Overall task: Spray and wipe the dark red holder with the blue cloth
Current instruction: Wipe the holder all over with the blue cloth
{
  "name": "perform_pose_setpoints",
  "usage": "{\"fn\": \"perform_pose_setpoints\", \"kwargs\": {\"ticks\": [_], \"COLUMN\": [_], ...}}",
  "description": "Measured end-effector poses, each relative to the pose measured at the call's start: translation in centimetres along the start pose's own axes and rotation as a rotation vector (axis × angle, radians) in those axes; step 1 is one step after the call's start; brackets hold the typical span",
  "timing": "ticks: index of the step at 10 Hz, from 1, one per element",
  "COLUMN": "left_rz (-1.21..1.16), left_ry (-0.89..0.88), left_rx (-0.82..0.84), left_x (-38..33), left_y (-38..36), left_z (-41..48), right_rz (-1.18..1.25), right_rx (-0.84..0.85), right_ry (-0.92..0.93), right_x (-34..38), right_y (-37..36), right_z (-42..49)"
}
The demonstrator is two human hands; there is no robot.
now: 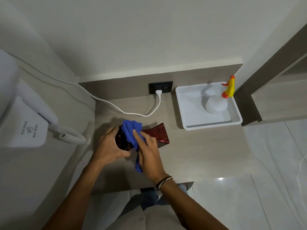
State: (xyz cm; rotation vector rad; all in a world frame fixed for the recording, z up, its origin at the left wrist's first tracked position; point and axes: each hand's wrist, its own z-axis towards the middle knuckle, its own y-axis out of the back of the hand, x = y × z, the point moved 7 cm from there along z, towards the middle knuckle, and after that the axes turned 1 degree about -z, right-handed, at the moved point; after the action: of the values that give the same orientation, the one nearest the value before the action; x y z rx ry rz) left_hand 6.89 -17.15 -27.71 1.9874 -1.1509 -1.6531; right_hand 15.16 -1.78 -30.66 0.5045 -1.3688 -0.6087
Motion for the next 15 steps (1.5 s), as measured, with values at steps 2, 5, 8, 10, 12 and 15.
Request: {"fn": "perform_pose_setpoints", "kwargs": {"ticks": [2,5,8,10,12,15], "left_rz": [0.061,0.129,0.046,-0.066,-0.209,-0.171], "left_ry": [-0.028,-0.020,0.019,0.131,0.213,0.192], "left_rx": [-0.033,-0.059,-0.030,-0.082,-0.026,0.218], "left_x": [-1.0,-0.9,0.3,0.9,0.9,2.7], "left_y": [0.0,1.2,0.1,0.1,-0.1,-0.7], "left_z": [-0.1,-0.3,-0.6,-1.2,-0.7,-1.4], "right_rz": [-0.164,-0.147,-0.233,-0.070,0.635,0.115], "right_rx": [-0.007,0.084,-0.092,-0.197,-0.239,-0.271], "right_ry": [-0.363,-0.317,0.118,-0.531,-0.778,-0.553], "right_x": [-5.3,-6.1,1.0,-10.5,-11.5,-9.3], "right_y": [2.8,2.6,0.8,5.9,4.7,4.8], "right_z": [0.6,-0.1,0.5,-0.4,0.6,1.4]}}
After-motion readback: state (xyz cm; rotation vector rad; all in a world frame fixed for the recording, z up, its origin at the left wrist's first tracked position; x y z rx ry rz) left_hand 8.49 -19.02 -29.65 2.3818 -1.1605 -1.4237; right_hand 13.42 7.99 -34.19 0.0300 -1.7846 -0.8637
